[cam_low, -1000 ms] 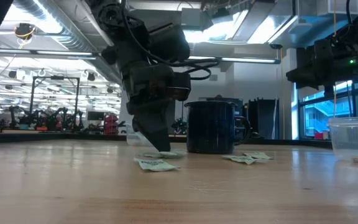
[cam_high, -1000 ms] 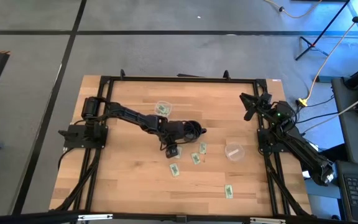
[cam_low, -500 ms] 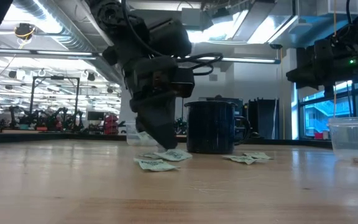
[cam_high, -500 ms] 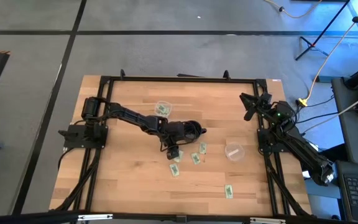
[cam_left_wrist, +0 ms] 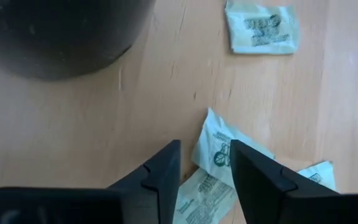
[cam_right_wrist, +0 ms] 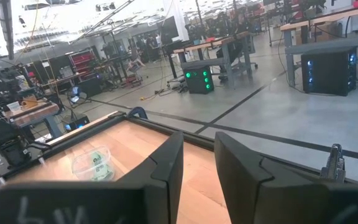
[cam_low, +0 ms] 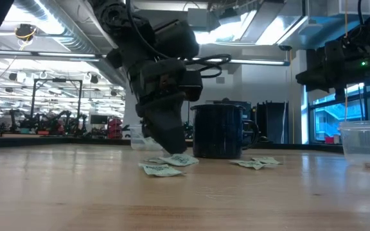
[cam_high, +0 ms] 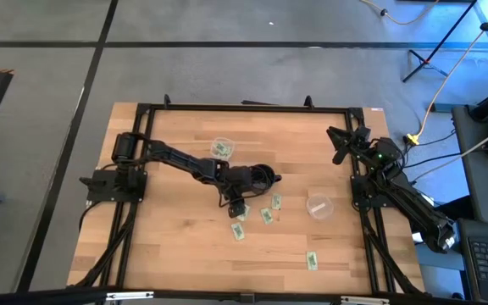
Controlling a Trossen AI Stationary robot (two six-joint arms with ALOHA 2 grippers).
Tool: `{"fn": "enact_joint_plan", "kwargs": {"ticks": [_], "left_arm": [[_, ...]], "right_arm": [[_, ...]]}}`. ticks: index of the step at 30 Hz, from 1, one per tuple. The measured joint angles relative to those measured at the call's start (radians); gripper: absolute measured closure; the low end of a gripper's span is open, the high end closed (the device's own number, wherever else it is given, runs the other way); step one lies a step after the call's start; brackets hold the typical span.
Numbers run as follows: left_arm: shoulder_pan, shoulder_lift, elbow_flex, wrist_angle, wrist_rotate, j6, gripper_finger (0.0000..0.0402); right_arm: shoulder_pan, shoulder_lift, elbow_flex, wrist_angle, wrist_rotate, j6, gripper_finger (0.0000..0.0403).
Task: Pick and place items into bin
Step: Put the green stevia packet into the top transparent bin
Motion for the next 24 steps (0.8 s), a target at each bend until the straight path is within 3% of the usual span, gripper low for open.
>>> {"fn": "enact_joint_plan", "kwargs": {"ticks": [9,24], "left_arm": [[0.001,0.021,0.003,0.016,0.040,-0.005,0.0272],[-0.011,0.025,0.001,0.014,0.057,0.029,0.0357]], "right_arm": [[0.000,0.000,0.000,0.000,0.000,0.000,0.0308],[0.000,0.000,0.000,0.000,0.000,0.000,0.0308]]}}
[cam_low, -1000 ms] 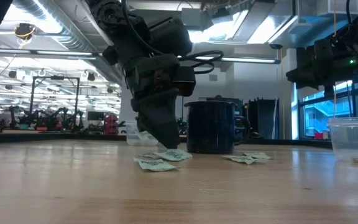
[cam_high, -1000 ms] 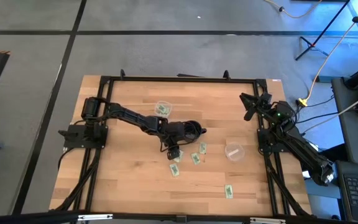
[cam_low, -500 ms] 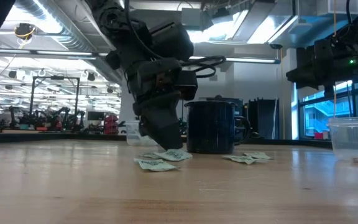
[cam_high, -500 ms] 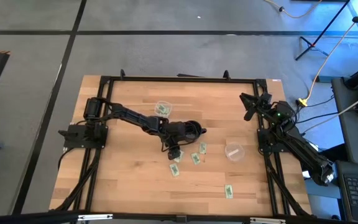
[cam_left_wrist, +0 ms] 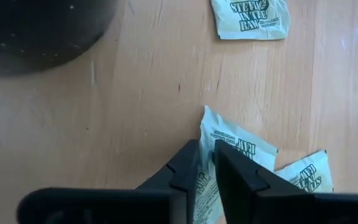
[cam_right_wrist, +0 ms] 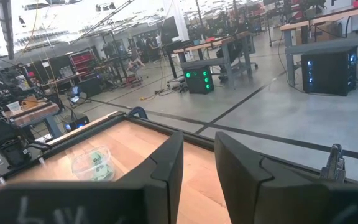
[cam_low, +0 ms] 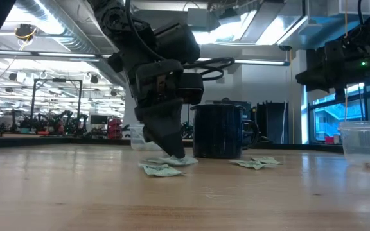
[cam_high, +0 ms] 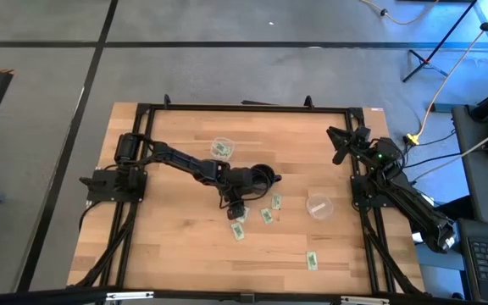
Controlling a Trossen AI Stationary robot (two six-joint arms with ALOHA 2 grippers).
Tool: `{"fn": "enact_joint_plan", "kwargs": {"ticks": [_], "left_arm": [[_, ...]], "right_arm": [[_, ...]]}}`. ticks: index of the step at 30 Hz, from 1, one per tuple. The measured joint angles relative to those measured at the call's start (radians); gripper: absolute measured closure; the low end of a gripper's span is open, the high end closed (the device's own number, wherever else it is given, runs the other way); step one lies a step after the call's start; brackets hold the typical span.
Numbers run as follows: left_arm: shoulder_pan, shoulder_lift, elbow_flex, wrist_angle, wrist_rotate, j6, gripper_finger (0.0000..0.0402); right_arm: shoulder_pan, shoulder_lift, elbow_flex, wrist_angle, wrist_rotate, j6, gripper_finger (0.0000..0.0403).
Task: Pick and place items into bin
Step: Put the green stevia packet into the top transparent bin
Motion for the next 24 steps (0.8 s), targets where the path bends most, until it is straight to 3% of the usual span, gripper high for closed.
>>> {"fn": "enact_joint_plan", "kwargs": {"ticks": [6,14,18,21,24], "left_arm": [[0.009,-0.002,-0.001,-0.006,0.007,0.007,0.0397],[0.047,-0.079,-0.001,-0.045,0.069,0.008,0.0399],[0.073,-0.175,-0.001,-0.144,0.065,0.043,0.0399],[0.099,-0.265,0.000,-0.229,0.009,0.053,0.0399],[0.132,-0.366,0.000,-0.292,-0.128,0.071,0.0399]], "right_arm": [[0.000,0.000,0.000,0.000,0.000,0.000,0.0308],[0.000,0.000,0.000,0.000,0.000,0.000,0.0308],[0.000,0.000,0.000,0.000,0.000,0.000,0.0308],[0.000,0.000,0.000,0.000,0.000,0.000,0.0308],[0.000,0.000,0.000,0.000,0.000,0.000,0.0308]]}}
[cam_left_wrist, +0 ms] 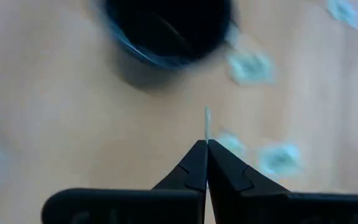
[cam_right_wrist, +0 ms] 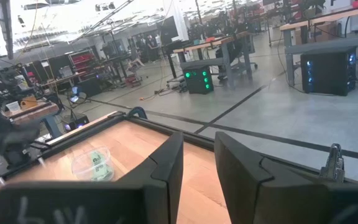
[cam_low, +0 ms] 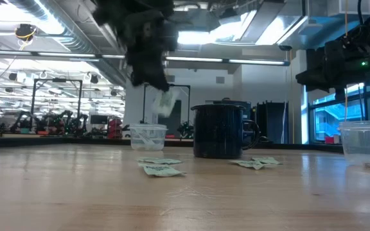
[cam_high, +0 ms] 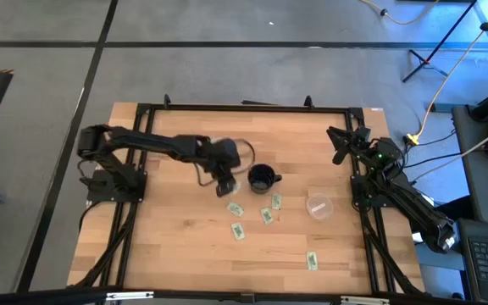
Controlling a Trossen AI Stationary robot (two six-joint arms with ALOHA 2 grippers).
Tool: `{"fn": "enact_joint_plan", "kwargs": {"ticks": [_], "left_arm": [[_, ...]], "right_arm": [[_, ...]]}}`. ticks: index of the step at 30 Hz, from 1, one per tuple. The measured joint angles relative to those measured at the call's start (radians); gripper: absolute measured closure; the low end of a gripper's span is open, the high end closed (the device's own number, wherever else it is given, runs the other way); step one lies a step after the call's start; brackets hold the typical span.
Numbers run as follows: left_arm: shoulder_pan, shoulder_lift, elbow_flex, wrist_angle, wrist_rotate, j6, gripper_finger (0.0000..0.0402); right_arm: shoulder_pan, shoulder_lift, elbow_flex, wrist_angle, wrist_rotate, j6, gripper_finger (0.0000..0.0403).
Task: Pick and place items into bin
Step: Put the green stevia packet into the top transparent bin
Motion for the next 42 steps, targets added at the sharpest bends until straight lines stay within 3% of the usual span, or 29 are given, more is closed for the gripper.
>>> {"fn": "enact_joint_plan", "kwargs": {"ticks": [4,7,14,18,30,42], "left_arm": [[0.048,-0.093,0.001,-0.032,-0.265,0.047,0.0399],[0.096,-0.118,0.001,-0.024,-0.352,0.086,0.0400],[0.200,-0.052,-0.001,-0.049,-0.393,0.131,0.0400],[0.245,0.000,-0.001,-0.040,-0.350,0.140,0.0399],[0.282,0.120,-0.002,-0.041,-0.332,0.148,0.0397],[0.274,-0.001,-0.003,-0.058,-0.378,0.165,0.0309]], "right_arm": [[0.000,0.000,0.000,0.000,0.000,0.000,0.0308],[0.000,0.000,0.000,0.000,0.000,0.000,0.0308],[0.000,0.000,0.000,0.000,0.000,0.000,0.0308],[0.000,0.000,0.000,0.000,0.000,0.000,0.0308],[0.000,0.000,0.000,0.000,0.000,-0.003,0.0308],[0.000,0.000,0.000,0.000,0.000,-0.004,0.0308]]}}
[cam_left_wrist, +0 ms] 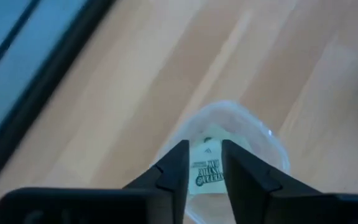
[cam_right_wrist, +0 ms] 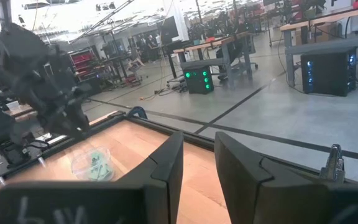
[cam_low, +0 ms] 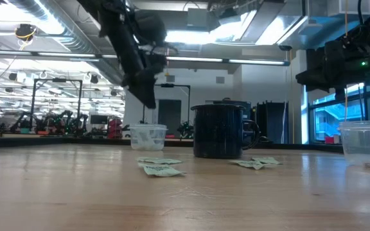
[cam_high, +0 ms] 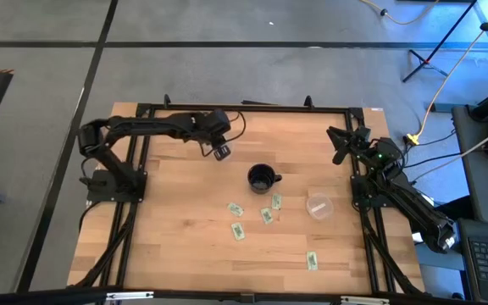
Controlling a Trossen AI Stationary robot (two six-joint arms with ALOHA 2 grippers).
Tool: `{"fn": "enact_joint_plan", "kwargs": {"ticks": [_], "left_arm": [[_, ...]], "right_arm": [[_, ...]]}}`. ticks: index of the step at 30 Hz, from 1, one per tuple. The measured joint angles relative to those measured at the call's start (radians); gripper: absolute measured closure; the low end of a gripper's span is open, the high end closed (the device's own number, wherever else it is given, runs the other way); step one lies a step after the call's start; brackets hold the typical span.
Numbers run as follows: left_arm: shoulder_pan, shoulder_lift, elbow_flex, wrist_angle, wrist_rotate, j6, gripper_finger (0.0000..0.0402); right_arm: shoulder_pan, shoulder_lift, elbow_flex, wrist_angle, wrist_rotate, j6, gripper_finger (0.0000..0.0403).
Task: Pick and place items into bin
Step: Put the green stevia packet into the top transparent bin
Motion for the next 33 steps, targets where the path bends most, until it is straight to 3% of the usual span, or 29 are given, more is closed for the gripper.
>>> {"fn": "enact_joint_plan", "kwargs": {"ticks": [4,11,17,21,33], "left_arm": [[-0.014,-0.072,0.000,-0.002,0.041,0.020,0.0288],[-0.173,-0.156,0.000,0.001,0.274,0.177,0.0285],[-0.399,-0.110,0.000,-0.003,0.251,0.361,0.0289],[-0.496,-0.047,0.000,0.032,0.186,0.331,0.0286],[-0.538,0.193,0.000,0.063,0.177,0.259,0.0290]], "right_arm": [[0.000,0.000,0.000,0.000,0.000,0.000,0.0308],[0.000,0.000,0.000,0.000,0.000,-0.023,0.0308],[0.000,0.000,0.000,0.000,0.000,-0.023,0.0308],[0.000,0.000,0.000,0.000,0.000,-0.023,0.0308],[0.000,0.000,0.000,0.000,0.000,-0.015,0.0308]]}}
